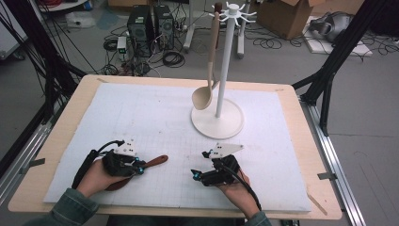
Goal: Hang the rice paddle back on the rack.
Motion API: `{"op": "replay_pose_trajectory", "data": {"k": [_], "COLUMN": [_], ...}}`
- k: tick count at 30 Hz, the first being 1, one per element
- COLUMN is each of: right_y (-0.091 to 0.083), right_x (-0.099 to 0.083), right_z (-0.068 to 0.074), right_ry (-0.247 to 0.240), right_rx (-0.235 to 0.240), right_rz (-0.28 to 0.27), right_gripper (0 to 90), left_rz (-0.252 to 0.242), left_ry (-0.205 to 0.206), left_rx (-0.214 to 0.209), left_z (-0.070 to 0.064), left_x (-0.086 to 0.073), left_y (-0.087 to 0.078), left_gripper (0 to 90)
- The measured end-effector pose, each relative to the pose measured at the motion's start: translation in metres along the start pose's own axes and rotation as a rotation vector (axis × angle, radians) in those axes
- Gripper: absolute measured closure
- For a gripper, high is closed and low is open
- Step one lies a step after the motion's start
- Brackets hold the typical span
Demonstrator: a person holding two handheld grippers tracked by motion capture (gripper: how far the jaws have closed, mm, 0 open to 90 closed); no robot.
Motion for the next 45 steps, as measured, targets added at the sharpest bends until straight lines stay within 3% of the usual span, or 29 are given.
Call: {"op": "replay_pose_trajectory", "data": {"k": [2, 3, 11, 27, 36, 45], "right_y": [0.001, 0.001, 0.012, 0.029, 0.035, 0.03], "right_x": [0.0, 0.0, 0.002, 0.018, 0.027, 0.039], "right_z": [0.0, 0.0, 0.004, 0.013, 0.017, 0.02], "right_ry": [0.005, 0.01, 0.031, 0.07, 0.101, 0.123], "right_rx": [0.002, 0.004, 0.022, 0.076, 0.117, 0.164], "right_rz": [0.0, 0.001, 0.013, 0.012, 0.018, -0.02], "right_gripper": [24.7, 24.7, 24.7, 25.8, 34.1, 48.3], "left_rz": [0.007, -0.008, -0.029, -0.159, -0.208, -0.249], "left_ry": [0.015, -0.004, 0.0, 0.028, 0.058, 0.081], "left_rx": [0.001, 0.001, -0.004, -0.036, -0.061, -0.08], "left_z": [0.0, 0.0, 0.0, -0.008, -0.015, -0.022], "left_x": [0.0, 0.0, 0.003, 0.029, 0.047, 0.064], "left_y": [0.0, 0.0, -0.003, -0.01, -0.009, -0.006], "left_gripper": [77.8, 77.9, 78.0, 78.1, 78.2, 78.2]}}
Point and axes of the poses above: each handheld gripper's, and its own axes: y roughly forward along the jaws, x roughly out of its top, z roughly to its left, the point moved 5 cm from there along y, roughly forward along the jaws, and after that the axes turned 8 degrees about y, right-handed, at the moved point
